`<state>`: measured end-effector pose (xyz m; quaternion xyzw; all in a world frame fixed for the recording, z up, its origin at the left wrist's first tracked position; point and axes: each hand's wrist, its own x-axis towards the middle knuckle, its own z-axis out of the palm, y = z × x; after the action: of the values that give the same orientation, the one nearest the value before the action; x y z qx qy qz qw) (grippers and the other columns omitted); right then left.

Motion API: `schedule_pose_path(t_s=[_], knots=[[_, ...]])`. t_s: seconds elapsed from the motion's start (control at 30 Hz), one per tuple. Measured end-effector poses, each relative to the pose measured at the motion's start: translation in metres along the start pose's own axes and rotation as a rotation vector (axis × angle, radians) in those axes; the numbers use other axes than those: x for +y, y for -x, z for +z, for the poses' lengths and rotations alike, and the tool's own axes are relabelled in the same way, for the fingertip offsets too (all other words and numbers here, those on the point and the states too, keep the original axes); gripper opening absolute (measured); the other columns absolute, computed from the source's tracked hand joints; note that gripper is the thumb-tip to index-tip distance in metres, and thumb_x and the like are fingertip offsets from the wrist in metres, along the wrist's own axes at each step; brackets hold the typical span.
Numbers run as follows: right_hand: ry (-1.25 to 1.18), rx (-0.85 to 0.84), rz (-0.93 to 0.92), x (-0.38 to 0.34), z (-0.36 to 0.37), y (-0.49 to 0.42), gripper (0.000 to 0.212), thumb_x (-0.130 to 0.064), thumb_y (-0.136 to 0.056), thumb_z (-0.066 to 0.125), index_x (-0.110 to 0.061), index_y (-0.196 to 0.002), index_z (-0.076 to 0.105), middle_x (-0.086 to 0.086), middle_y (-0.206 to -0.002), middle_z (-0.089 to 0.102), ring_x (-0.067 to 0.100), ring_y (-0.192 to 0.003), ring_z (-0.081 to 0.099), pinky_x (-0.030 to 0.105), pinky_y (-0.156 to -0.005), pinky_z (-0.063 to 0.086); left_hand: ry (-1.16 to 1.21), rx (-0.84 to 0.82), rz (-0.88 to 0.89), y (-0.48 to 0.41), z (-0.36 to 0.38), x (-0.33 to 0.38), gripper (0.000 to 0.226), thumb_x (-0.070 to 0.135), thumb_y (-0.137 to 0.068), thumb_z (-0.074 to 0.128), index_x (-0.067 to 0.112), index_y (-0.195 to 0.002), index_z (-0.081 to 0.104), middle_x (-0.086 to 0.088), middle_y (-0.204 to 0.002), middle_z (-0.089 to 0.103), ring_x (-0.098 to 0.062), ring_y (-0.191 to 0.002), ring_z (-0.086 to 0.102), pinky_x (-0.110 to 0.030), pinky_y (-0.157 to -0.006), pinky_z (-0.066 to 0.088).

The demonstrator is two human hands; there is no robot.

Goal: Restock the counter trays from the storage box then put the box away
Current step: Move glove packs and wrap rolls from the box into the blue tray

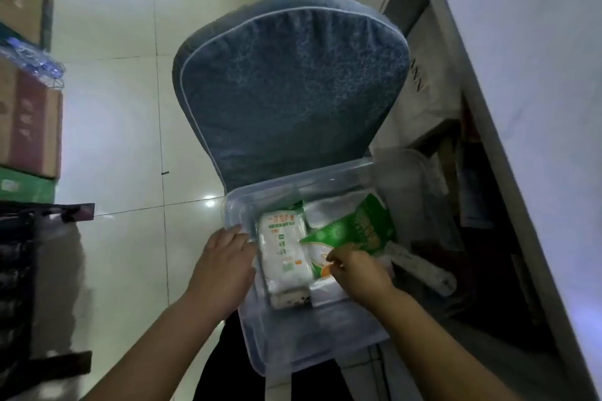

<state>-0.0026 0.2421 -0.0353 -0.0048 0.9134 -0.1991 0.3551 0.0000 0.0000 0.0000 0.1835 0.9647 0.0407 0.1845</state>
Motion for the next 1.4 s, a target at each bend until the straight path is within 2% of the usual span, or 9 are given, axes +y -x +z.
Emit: schedule_pose_path(t_s=[0.13,0.37,0.53,0.67,0.8,0.9,1.03,1.23,1.4], knots=[[0.183,0.071,0.085,-0.004,0.017,-0.055,0.04,-0.011,-0.089,0.046,-0.014,-0.129,0.049,0.01,-0.138,0.044,0.035,-0.096,0.062,0.039,-0.076,0.053,-0.02,0.023,0.061,-0.021,0.022,-0.028,0.051,0.03,-0.041,0.09,0.014,-0.086,0.075,-0.007,-0.095,0.074,-0.027,-0.1,0.068,-0.047,-0.087,0.052],[0.403,0.016,0.193,0.011,0.053,-0.107,0.07,-0.004,-0.085,0.051,-0.021,-0.146,0.018,0.013,-0.156,0.01,0.034,-0.1,0.063,0.035,-0.06,0.045,-0.027,0.178,0.19,-0.023,0.063,-0.052,0.026,0.029,-0.064,0.073,0.016,-0.086,0.075,-0.004,-0.099,0.073,-0.024,-0.109,0.064,-0.049,-0.104,0.037],[0.436,0.096,0.063,0.018,0.068,-0.093,0.032,-0.013,-0.096,0.036,-0.003,-0.126,0.043,0.021,-0.128,0.042,0.039,-0.11,0.049,0.04,-0.082,0.041,0.037,0.168,0.198,-0.023,0.066,-0.058,0.026,0.028,-0.072,0.053,0.018,-0.085,0.073,-0.001,-0.096,0.072,-0.023,-0.111,0.062,-0.047,-0.105,0.026],[0.298,0.208,0.012,-0.008,0.055,-0.052,0.019,-0.007,-0.091,0.048,-0.009,-0.11,0.05,0.012,-0.116,0.043,0.028,-0.084,0.057,0.033,-0.068,0.045,0.091,0.025,0.189,-0.023,0.051,-0.055,0.035,0.031,-0.051,0.084,0.02,-0.082,0.073,0.0,-0.091,0.072,-0.023,-0.107,0.065,-0.051,-0.107,0.032],[0.096,0.407,-0.025,-0.063,0.026,-0.006,0.004,-0.01,-0.088,0.052,-0.007,-0.086,0.05,0.009,-0.095,0.047,0.023,-0.066,0.047,0.036,-0.052,0.043,0.313,-0.175,0.144,-0.022,0.032,-0.043,0.057,0.049,-0.075,0.06,0.025,-0.126,0.052,0.001,-0.135,0.053,-0.017,-0.135,0.035,-0.037,-0.115,0.017],[0.089,0.569,-0.147,-0.106,-0.003,0.026,0.008,-0.004,-0.078,0.067,-0.002,-0.083,0.06,0.015,-0.087,0.055,0.028,-0.059,0.052,0.041,-0.042,0.047,0.471,-0.17,0.081,-0.017,0.006,-0.024,0.064,0.054,-0.076,0.059,0.03,-0.133,0.041,0.004,-0.136,0.051,-0.016,-0.122,0.047,-0.03,-0.096,0.041],[0.036,0.68,-0.207,-0.143,-0.032,0.053,0.02,-0.002,-0.074,0.073,-0.002,-0.092,0.064,0.017,-0.093,0.059,0.03,-0.063,0.06,0.037,-0.042,0.051,0.608,0.062,-0.003,-0.01,-0.031,-0.012,0.043,0.042,-0.084,0.061,0.036,-0.125,0.049,0.007,-0.116,0.066,-0.017,-0.098,0.065,-0.032,-0.079,0.054],[-0.125,0.91,-0.123,-0.119,-0.036,0.054,0.045,-0.002,-0.076,0.07,-0.013,-0.116,0.053,0.009,-0.128,0.045,0.025,-0.098,0.06,0.029,-0.063,0.052,0.673,0.217,-0.08,-0.008,-0.061,-0.038,0.023,0.032,-0.082,0.063,0.03,-0.106,0.065,0.006,-0.082,0.069,-0.019,-0.07,0.064,-0.025,-0.053,0.045],[-0.267,0.707,0.158,-0.059,0.012,0.021,0.031,0.0,-0.081,0.06,-0.009,-0.111,0.06,0.009,-0.118,0.056,0.028,-0.094,0.06,0.034,-0.069,0.049,0.626,0.187,-0.263,-0.012,-0.047,-0.074,0.014,0.028,-0.086,0.06,0.031,-0.099,0.064,0.009,-0.072,0.063,-0.014,-0.061,0.053,-0.02,-0.048,0.034]])
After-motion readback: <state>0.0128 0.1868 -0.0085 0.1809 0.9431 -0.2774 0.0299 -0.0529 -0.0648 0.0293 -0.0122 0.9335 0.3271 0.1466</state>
